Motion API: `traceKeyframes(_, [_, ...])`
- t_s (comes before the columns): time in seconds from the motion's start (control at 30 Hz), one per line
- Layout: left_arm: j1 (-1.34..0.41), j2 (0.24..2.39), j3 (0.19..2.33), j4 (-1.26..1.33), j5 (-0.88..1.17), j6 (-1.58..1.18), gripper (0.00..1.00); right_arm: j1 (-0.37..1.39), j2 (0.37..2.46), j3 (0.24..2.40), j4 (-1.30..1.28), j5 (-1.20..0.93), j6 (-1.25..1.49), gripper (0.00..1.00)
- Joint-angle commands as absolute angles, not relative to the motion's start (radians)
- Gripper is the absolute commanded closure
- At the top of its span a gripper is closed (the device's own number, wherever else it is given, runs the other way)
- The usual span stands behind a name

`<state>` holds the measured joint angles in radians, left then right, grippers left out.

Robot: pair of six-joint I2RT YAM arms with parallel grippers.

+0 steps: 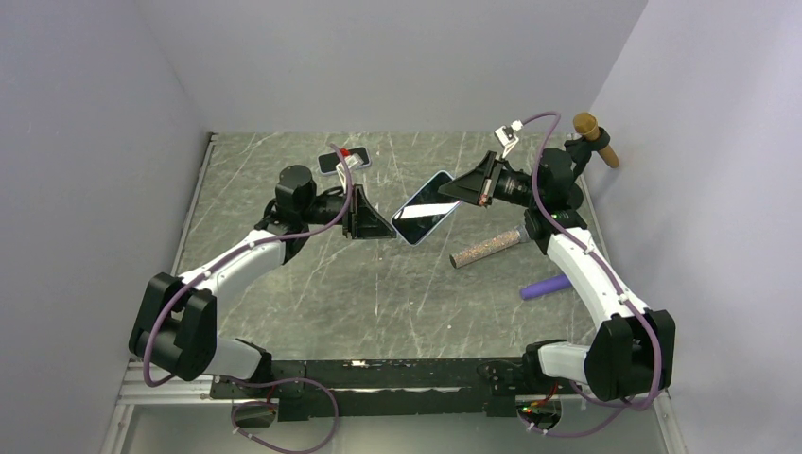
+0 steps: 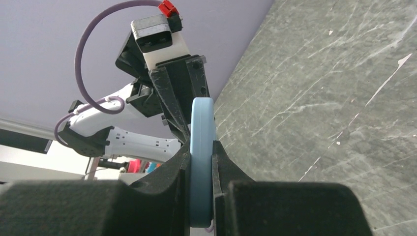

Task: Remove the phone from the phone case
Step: Remove the phone case from the phone.

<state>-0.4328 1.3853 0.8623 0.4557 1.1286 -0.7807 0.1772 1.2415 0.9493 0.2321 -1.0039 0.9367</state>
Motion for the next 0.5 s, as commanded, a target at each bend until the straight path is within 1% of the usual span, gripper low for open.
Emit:
traceKeyframes(0.0, [-0.443, 1.390, 0.908, 0.486, 1.137, -0.763, 0.70, 0.199, 1.192, 1.011, 0.261, -1.028, 0.939, 1.00])
traceKeyframes(0.27, [-0.443, 1.386, 0.907, 0.488, 1.143, -0.758, 0.67, 0.213, 1.185, 1.012, 0.242, -1.030, 0.921, 1.00])
traceKeyframes(0.37, [-0.444, 1.389, 0.906, 0.495, 1.146, -0.769, 0.67, 0.218, 1.182, 1.015, 0.236, -1.027, 0.915, 1.00])
traceKeyframes(0.47, [-0.444, 1.392, 0.918, 0.448, 1.133, -0.740, 0.68, 0.222, 1.180, 1.023, 0.215, -1.020, 0.902, 1.00])
